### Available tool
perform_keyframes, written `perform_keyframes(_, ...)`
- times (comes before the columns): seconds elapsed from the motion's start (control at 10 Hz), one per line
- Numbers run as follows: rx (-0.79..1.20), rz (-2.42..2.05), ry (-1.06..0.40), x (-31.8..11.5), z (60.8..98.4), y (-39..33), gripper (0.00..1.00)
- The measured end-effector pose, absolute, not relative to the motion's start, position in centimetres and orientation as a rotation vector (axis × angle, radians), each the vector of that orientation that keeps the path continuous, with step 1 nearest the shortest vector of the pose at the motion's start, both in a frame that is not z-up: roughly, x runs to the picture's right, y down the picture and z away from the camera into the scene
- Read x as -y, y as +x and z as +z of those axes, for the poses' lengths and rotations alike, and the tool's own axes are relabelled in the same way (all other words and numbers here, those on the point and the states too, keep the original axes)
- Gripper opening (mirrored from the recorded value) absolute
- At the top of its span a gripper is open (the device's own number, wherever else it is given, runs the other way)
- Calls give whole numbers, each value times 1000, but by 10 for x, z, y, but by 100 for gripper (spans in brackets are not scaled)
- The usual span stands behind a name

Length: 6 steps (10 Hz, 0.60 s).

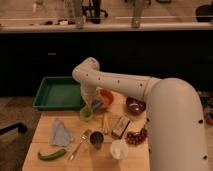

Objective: Wipe red bowl with sponge

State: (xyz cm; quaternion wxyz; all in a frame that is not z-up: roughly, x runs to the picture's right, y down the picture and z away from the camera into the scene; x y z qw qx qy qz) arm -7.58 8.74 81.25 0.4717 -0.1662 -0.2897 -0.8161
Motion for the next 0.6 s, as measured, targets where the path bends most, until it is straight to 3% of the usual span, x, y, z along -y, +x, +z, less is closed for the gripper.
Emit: perform_keyframes(0.6,711,-2009,-394,-99,800,-79,0)
